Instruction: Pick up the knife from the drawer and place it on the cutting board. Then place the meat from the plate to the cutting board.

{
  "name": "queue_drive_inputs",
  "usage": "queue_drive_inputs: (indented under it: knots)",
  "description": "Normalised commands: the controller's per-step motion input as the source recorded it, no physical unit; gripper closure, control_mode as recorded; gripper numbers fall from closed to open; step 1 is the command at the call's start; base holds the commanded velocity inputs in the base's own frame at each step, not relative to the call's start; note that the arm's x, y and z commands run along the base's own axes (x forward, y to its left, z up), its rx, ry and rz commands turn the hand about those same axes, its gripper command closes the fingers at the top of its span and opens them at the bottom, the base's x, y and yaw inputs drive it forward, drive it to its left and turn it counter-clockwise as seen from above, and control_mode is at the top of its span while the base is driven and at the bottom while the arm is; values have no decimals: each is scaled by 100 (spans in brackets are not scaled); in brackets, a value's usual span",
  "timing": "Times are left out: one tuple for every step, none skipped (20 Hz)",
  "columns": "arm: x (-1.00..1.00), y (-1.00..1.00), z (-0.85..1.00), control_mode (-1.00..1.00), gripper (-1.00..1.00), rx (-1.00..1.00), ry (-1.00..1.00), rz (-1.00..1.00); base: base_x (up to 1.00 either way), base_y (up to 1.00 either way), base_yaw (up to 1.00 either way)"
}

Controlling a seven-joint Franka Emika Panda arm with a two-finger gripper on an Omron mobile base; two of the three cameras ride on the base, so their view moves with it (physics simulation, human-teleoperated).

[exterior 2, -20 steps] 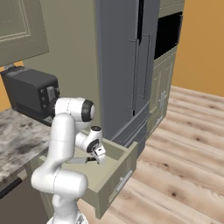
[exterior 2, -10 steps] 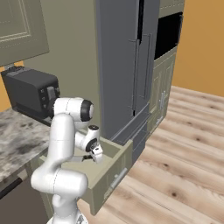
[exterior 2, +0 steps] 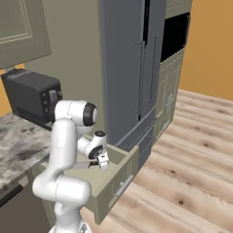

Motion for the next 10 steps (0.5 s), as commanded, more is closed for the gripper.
queue_drive_inputs:
  knots:
    - [-12, -23, 40, -100, 100, 0, -1, -25, 0, 0, 0]
    - [-19, -27, 43, -100, 100, 0, -1, -28, 0, 0, 0]
    - [-17, -19, 43, -100, 100, 0, 0, -28, 0, 0, 0]
    - [-21, -16, 40, -100, 100, 0, -2, -27, 0, 0, 0]
    - [-29, -31, 54, -100, 100, 0, -6, -25, 0, 0, 0]
    - [-30, -31, 62, -100, 100, 0, -7, -24, 0, 0, 0]
    - [-46, -16, 71, -100, 100, 0, -8, -17, 0, 0, 0]
    - [-46, -13, 84, -100, 100, 0, -9, -12, 0, 0, 0]
    - [-43, -27, 97, -100, 100, 0, -7, -9, 0, 0, 0]
    - [-26, -26, 94, -100, 100, 0, -1, -8, 0, 0, 0]
